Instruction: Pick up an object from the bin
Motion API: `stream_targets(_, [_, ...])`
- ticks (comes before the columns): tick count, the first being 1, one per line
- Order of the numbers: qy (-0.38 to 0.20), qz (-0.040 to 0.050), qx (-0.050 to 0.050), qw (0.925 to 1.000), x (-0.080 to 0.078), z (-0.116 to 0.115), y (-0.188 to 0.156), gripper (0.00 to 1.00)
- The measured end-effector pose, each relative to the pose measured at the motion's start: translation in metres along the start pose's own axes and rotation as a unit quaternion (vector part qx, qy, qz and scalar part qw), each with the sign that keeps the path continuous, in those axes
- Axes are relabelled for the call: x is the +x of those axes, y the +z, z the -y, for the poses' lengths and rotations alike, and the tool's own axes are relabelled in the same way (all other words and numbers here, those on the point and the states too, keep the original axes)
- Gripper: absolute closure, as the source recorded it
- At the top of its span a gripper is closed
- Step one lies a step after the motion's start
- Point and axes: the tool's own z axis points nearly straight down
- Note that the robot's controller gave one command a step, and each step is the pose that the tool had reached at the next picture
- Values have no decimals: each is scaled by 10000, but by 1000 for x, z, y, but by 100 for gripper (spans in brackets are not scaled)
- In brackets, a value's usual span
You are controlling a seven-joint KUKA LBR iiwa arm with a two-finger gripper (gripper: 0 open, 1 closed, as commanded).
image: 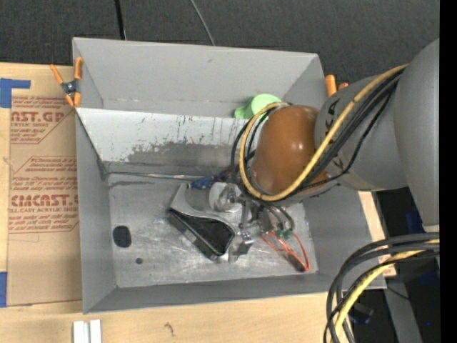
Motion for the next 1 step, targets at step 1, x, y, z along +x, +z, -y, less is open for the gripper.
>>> stream_targets(1, [-2543, 116, 61, 9670, 0, -33, 15, 100])
